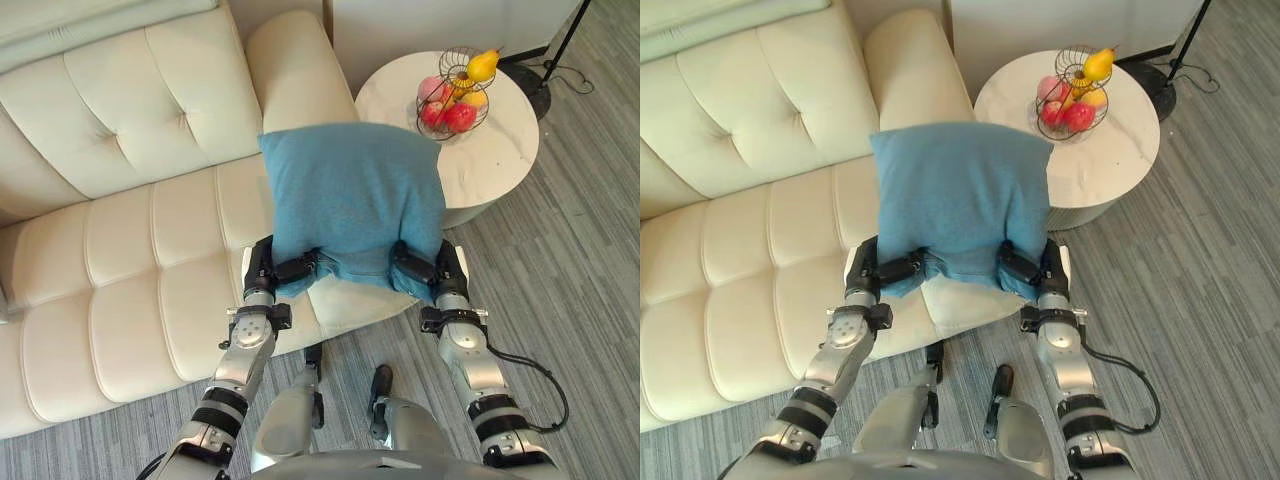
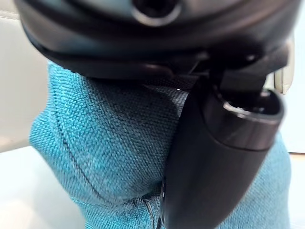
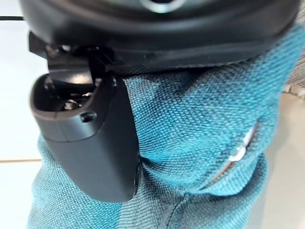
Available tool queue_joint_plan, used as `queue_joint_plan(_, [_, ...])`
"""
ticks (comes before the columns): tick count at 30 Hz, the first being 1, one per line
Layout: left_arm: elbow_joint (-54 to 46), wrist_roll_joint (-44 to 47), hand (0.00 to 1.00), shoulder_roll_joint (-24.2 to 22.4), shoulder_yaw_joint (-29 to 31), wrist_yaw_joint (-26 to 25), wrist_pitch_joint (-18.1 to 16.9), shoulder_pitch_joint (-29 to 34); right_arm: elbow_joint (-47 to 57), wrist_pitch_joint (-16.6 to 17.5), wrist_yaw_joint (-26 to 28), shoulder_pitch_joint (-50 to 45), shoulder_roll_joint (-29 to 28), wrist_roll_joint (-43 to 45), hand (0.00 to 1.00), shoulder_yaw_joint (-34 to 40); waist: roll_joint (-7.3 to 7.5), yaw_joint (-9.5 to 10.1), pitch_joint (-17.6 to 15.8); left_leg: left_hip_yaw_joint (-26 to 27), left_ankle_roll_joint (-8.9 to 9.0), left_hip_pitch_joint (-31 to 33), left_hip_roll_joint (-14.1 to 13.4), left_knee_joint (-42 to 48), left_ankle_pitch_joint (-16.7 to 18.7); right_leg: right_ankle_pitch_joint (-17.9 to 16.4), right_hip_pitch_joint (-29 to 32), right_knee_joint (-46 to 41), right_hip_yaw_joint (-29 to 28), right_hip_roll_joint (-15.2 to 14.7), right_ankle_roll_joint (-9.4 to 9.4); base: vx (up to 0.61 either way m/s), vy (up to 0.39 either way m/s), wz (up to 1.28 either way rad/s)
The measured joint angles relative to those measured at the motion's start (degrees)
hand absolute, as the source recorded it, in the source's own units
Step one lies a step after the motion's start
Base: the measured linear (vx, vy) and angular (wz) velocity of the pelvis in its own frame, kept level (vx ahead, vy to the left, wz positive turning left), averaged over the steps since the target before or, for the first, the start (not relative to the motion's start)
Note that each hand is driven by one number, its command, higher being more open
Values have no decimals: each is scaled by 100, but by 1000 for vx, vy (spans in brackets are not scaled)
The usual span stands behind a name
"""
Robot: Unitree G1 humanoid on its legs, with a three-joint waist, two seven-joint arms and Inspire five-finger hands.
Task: Pick up cushions and gather them together orderly.
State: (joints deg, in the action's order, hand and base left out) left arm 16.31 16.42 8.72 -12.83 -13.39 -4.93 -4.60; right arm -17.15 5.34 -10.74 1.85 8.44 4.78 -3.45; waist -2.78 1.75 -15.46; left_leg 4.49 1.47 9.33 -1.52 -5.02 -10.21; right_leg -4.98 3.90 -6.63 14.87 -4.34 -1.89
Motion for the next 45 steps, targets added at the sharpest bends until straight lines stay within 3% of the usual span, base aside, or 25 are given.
queue_joint_plan(5, [-379, 106, 0, -24, -190, 226, 8, 653, 362, -7, 109, -712, -2, -24, 0, 21, -4, -37, 103, -33, 50, -287, -47, -3, 39, -60, -324, 47, 36, 55, 54, 1, -42, 3])
queue_joint_plan(10, [-809, 113, 0, -189, -222, 278, 75, 1283, 952, -18, 142, -1427, -70, -145, 0, 43, -55, -72, 418, -201, 79, -406, -56, -20, 60, -79, -543, 112, 186, 111, 77, -15, -19, 13])
queue_joint_plan(17, [-1427, 109, 0, -232, -239, 284, 74, 1486, 1661, -13, 4, -1644, -185, -401, 0, 128, -112, -64, 685, -769, 89, -199, 9, 97, -44, -250, -578, -165, 799, 144, 117, -65, -18, 46])
queue_joint_plan(18, [-1486, 106, 0, -237, -248, 265, 74, 1472, 1706, -11, -47, -1608, -183, -472, 0, 135, -132, -50, 724, -704, -2, -34, -12, 173, 97, -258, -511, -228, 909, 139, 129, -105, -15, 76])
queue_joint_plan(20, [-1477, 106, 0, -270, -316, 242, 74, 1312, 1752, -9, -146, -1512, -181, -485, 0, 205, -56, -91, 770, 259, -502, 380, -195, 902, 768, -227, -488, -178, 1305, -57, 161, -76, 23, 87])
queue_joint_plan(22, [-1473, 105, 0, -258, -424, 191, 73, 1246, 1741, -17, -218, -1450, -125, -505, 0, 224, -73, -79, 782, 979, -640, 708, -516, 2015, 1154, -227, -530, -242, 1482, -179, 160, -20, 73, 55])
queue_joint_plan(23, [-1439, 108, 0, -261, -467, 186, 73, 1248, 1741, -20, -260, -1449, -103, -527, 0, 231, -95, -85, 802, 1354, -754, 732, -813, 2769, 1291, -229, -642, -261, 1584, -236, 154, 29, 90, 38])
queue_joint_plan(24, [-1403, 110, 0, -270, -490, 185, 72, 1249, 1741, -21, -275, -1461, -78, -545, 0, 231, -139, -93, 843, 1479, -766, 686, -970, 3006, 1287, -231, -701, -265, 1653, -242, 134, 49, 156, 46])
queue_joint_plan(25, [-1329, 109, 0, -330, -528, 186, 67, 1235, 1741, -20, -304, -1474, 23, -584, 0, 237, -280, -145, 985, 1513, -500, 659, -1020, 2875, 1304, -235, -714, -292, 1759, -238, 30, 36, 163, 45])
queue_joint_plan(26, [-1320, 109, 0, -337, -548, 186, 67, 1216, 1741, -21, -317, -1467, 43, -584, 0, 250, -309, -198, 1024, 1528, -437, 653, -968, 2758, 1343, -231, -703, -291, 1814, -254, 17, 41, 236, 85])
queue_joint_plan(27, [-1279, 107, 0, -319, -666, 188, 36, 1107, 1724, -21, -332, -1461, 15, -589, 0, 372, -281, -278, 1076, 1404, -306, 516, -685, 2126, 1311, -192, -684, -296, 2063, -405, -86, 11, 243, 93])
queue_joint_plan(29, [-1160, 108, 0, -276, -770, 190, 34, 1059, 1533, -23, -331, -1401, -57, -606, 0, 462, -157, -257, 1107, 1394, -409, 364, -361, 1708, 1159, -109, -720, -295, 2187, -649, -212, -2, 223, 71])
queue_joint_plan(33, [-883, 120, 0, -236, -768, 191, 37, 1166, 1137, -99, -296, -1361, -195, -754, 0, 445, -131, -218, 1115, 1199, -571, 138, 90, 1501, 1147, -118, -723, -935, 2188, -1170, -266, 27, 293, 40])
queue_joint_plan(34, [-881, 120, 0, -208, -743, 191, 37, 1291, 1018, -170, -259, -1349, -253, -755, 0, 406, -103, -186, 1092, 1190, -647, 59, 188, 1478, 1200, -145, -538, -1544, 2072, -1431, -223, 45, 360, 25])
queue_joint_plan(35, [-881, 120, 0, -197, -731, 191, 37, 1325, 989, -180, -253, -1342, -265, -755, 0, 391, -87, -178, 1082, 1197, -658, 27, 218, 1467, 1208, -156, -488, -1693, 2039, -1485, -199, 16, 219, 10])
queue_joint_plan(36, [-881, 122, 0, -126, -668, 191, 40, 1477, 805, -214, -225, -1291, -328, -759, 0, 290, 3, -172, 1012, 1176, -776, -118, 340, 1414, 1287, -256, -182, -2468, 1773, -1755, 281, 6, 186, 16])
queue_joint_plan(37, [-881, 132, 0, -78, -631, 191, 47, 1591, 672, -236, -213, -1287, -373, -759, 0, 212, 26, -208, 986, 1081, -794, -158, 374, 1369, 1299, -470, 96, -2831, 1260, -1622, 289, 7, 150, 34])
queue_joint_plan(38, [-880, 137, 0, -56, -624, 192, 56, 1646, 604, -261, -175, -1291, -407, -758, 0, 209, 14, -229, 955, 978, -794, -212, 381, 1249, 1299, -609, 243, -2854, 958, -1354, 73, 20, 133, 52])
queue_joint_plan(39, [-873, 149, 0, -41, -624, 195, 62, 1690, 584, -283, -122, -1292, -403, -759, 0, 204, -8, -239, 889, 942, -791, -373, 383, 919, 1300, -754, 415, -2776, 804, -954, 38, 28, 62, 45])
queue_joint_plan(40, [-850, 156, 0, -39, -624, 197, 66, 1704, 577, -283, -101, -1294, -396, -760, 0, 202, -24, -255, 876, 943, -750, -498, 400, 653, 1325, -787, 513, -2662, 801, -748, 67, 88, 107, 45])
queue_joint_plan(41, [-837, 156, 0, 9, -586, 219, 65, 1688, 562, -270, -77, -1269, -441, -773, 0, 200, 176, -325, 839, 1023, -734, -550, 562, 791, 1449, -825, 685, -2404, 796, -698, 90, 197, 29, 45])
queue_joint_plan(42, [-859, 156, 0, 25, -589, 233, 55, 1658, 660, -263, -69, -1288, -408, -815, 0, 203, 201, -365, 779, 990, -711, -509, 440, 1342, 1491, -861, 757, -2391, 842, -596, 87, 329, -13, 39])
queue_joint_plan(43, [-741, 156, 0, 19, -596, 254, 78, 1609, 558, -283, -66, -1231, -375, -851, 0, 213, 349, -347, 715, 891, -733, -768, 662, 1149, 1610, -887, 850, -2281, 791, -617, 136, 297, -84, 39])
queue_joint_plan(45, [-714, 153, 0, -22, -690, 276, 133, 1615, 553, -287, -76, -1279, -293, -926, 0, 235, 318, -448, 754, 741, -746, -798, 757, 1164, 1704, -707, 919, -1768, 799, -378, 415, 226, -24, 40])
